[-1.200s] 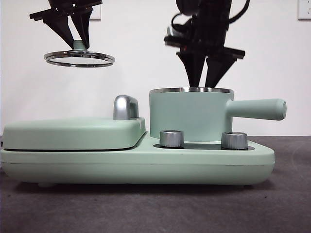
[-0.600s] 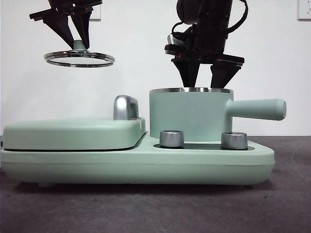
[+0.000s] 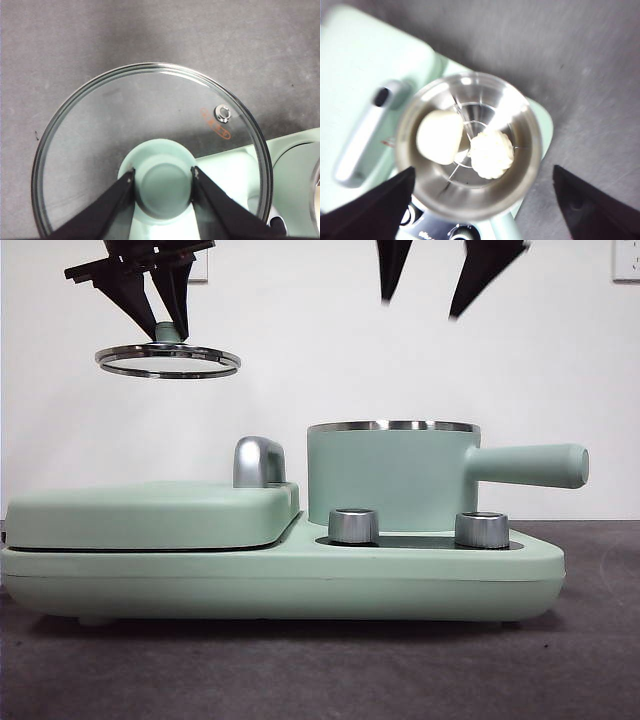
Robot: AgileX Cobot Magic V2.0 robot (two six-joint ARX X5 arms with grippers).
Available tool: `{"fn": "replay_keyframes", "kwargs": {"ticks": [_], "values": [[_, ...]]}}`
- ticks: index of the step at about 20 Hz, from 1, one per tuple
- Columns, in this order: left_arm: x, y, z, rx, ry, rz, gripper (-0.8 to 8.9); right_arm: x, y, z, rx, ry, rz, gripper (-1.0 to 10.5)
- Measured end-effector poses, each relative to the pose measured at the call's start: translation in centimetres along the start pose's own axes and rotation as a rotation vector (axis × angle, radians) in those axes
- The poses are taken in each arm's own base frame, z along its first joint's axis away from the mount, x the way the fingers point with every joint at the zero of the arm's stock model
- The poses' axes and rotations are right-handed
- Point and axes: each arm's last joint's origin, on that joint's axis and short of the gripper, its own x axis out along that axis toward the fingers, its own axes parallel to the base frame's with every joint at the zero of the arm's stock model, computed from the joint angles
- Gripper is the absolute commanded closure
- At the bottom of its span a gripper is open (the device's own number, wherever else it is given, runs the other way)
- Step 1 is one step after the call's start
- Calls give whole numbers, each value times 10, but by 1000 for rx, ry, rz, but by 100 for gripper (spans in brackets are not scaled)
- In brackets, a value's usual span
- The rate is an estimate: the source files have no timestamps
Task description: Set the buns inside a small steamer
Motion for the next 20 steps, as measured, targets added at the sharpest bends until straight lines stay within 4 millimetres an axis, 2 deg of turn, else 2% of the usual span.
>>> {"fn": "replay_keyframes", "kwargs": {"ticks": [3,5,8,11,15,18,20], "values": [[0,-4,0,2,1,-5,695,-54,1,-16,-6,-120,10,459],[1,-10,-1,13,3,-14,695,-89,2,-33,-10,-195,16,458],[2,-26,-2,44,7,-37,695,-117,0,-66,-11,-228,19,450],[3,-45,-4,79,13,-65,695,-119,-3,-101,-8,-188,2,450],[3,-83,-11,153,24,-119,695,-120,-9,-160,-1,-160,-35,450],[2,-116,-19,218,33,-168,695,-119,-12,-198,2,-238,-25,450],[0,-131,-23,247,38,-190,695,-114,-14,-222,4,-248,-24,450]]}}
